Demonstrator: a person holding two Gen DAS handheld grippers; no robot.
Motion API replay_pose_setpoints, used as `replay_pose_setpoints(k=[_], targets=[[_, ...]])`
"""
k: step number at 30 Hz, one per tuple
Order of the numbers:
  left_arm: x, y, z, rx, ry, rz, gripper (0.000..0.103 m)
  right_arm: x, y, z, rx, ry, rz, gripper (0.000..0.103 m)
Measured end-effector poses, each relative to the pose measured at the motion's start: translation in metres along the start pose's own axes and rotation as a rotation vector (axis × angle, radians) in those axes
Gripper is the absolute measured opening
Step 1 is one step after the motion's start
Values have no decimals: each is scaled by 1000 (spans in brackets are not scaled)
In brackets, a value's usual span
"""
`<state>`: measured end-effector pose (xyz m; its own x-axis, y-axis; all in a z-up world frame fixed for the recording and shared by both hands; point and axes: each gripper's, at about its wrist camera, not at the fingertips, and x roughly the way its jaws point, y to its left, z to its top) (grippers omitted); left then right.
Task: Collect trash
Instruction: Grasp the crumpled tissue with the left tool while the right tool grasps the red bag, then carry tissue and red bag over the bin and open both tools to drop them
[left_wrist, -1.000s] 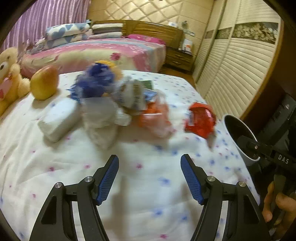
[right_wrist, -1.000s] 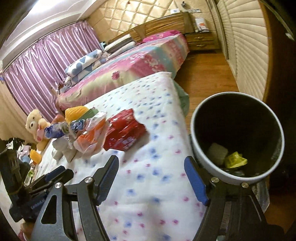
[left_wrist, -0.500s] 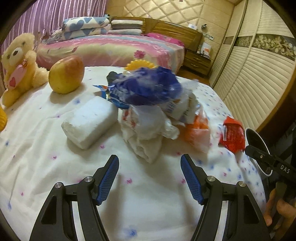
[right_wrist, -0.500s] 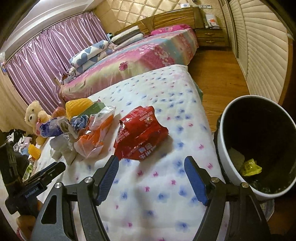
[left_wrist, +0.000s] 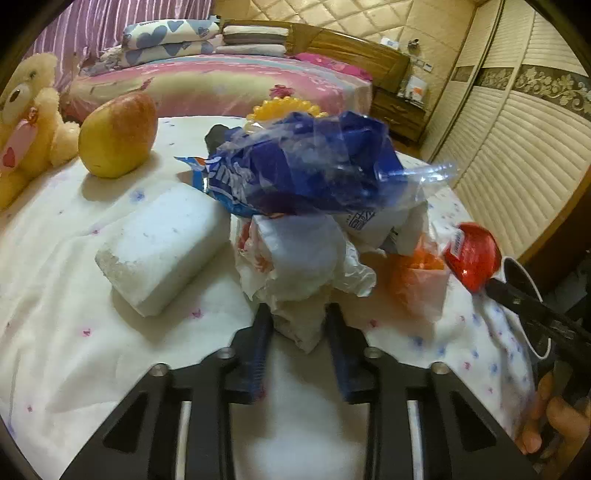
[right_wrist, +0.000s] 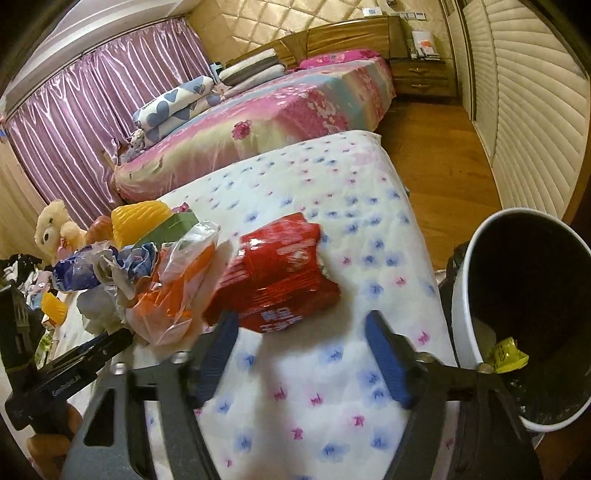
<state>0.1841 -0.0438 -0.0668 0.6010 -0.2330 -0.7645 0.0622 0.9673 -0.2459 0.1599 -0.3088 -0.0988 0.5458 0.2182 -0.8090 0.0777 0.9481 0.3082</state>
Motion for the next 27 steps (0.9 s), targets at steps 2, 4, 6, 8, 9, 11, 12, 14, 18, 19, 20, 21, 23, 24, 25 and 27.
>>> replay_pose_setpoints(k=[2,4,6,8,9,11,12,14,18,19,20,21,23,24,25,27], targets=[[-3,1,-2,5,-10,-12,21,2,0,-2,-2,17,-4,1],[-6,4,-4,15,-18,-22,20,0,1,-5,-7,13,5,0],[-12,7,-10,26,-22,-33,19,-7,2,-8,-17,8,4,1],[-18,10,-16,32,-25,-41,19,-15,1,-10,-2,-2,26,10],[-21,12,-19,32,-23,-45,19,-17,0,-9,11,-5,30,17],[-30,15,-27,31,-22,-72,18,-23,-3,-6,46,-24,45,55],[-35,15,-31,36,-24,-72,18,-26,-5,-3,62,-46,54,78],[-43,16,-37,43,-28,-77,18,-28,-3,5,59,-94,41,82],[-58,12,-44,58,-42,-93,18,-6,0,25,55,-71,35,82],[-61,12,-44,60,-45,-95,18,3,1,27,59,-49,40,82],[-62,12,-44,57,-44,-102,18,10,0,28,65,-25,46,82],[-62,12,-45,55,-43,-107,18,18,0,28,72,1,58,80],[-64,10,-46,59,-44,-114,18,20,1,23,72,5,65,62],[-65,8,-47,62,-44,-120,18,17,1,21,66,-4,66,59],[-65,6,-47,65,-40,-129,18,13,2,18,59,-13,63,51],[-64,0,-49,74,-32,-145,18,6,2,13,52,-10,58,25]])
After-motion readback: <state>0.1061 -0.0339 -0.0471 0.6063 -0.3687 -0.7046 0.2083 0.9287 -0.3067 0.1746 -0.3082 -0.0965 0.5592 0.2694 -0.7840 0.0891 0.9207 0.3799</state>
